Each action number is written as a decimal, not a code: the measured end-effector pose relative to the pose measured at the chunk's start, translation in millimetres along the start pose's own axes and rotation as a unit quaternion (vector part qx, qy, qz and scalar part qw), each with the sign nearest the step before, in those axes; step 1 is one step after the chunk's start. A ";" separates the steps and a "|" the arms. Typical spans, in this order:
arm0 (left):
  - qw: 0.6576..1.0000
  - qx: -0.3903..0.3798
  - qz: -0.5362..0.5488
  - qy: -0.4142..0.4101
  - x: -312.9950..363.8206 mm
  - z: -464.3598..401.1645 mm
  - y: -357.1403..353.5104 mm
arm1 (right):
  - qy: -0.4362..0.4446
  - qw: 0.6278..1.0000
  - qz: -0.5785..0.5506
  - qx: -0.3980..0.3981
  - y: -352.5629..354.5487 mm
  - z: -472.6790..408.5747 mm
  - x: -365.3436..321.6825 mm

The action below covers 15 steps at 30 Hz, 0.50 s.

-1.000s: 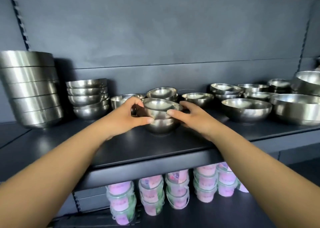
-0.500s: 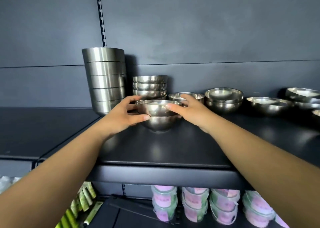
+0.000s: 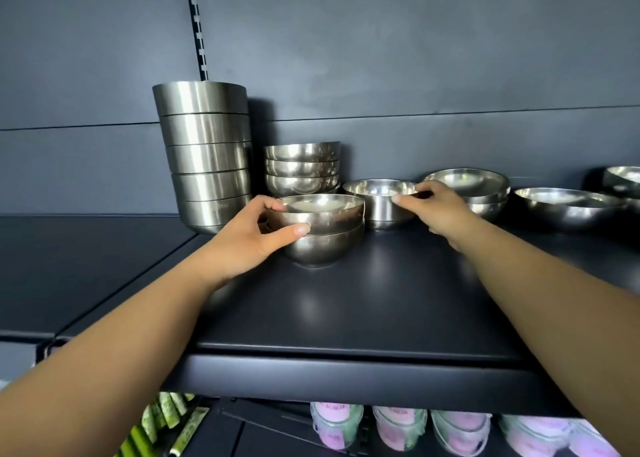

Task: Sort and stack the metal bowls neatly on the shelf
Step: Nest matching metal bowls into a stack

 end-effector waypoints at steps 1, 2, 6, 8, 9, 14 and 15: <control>1.000 0.007 -0.006 -0.003 0.5 0.3 -2.2 | -0.001 1.000 0.025 -0.017 -3.1 -3.2 2.0; 1.000 0.016 -0.019 -0.008 1.0 0.7 -4.7 | -0.001 0.998 0.047 -0.031 -6.8 -6.0 2.5; 0.995 0.053 -0.085 -0.019 1.9 -1.2 -14.5 | 0.002 0.996 0.093 -0.014 -14.3 -13.4 0.4; 0.995 0.049 -0.083 -0.009 1.5 -1.0 -16.1 | 0.006 0.996 0.085 0.006 -12.9 -14.8 1.3; 0.996 0.043 -0.073 -0.005 1.2 -0.5 -16.2 | 0.009 0.997 0.081 0.014 -11.7 -14.0 1.9; 1.000 0.015 -0.010 -0.017 0.8 5.4 -14.4 | 0.045 0.998 0.026 0.040 -4.2 -7.8 -4.0; 1.000 0.013 0.004 -0.021 0.2 5.6 -14.1 | 0.051 0.997 0.012 0.049 -2.1 -5.9 -7.0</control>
Point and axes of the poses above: each hand's wrist, its own z-axis away from the middle knuckle, its own y-axis out of the back of the hand, x = y × z, the point moved 1 cm from there along -z, towards the middle knuckle, and after that the axes turned 14 degrees about -x, right-handed, at the moved point
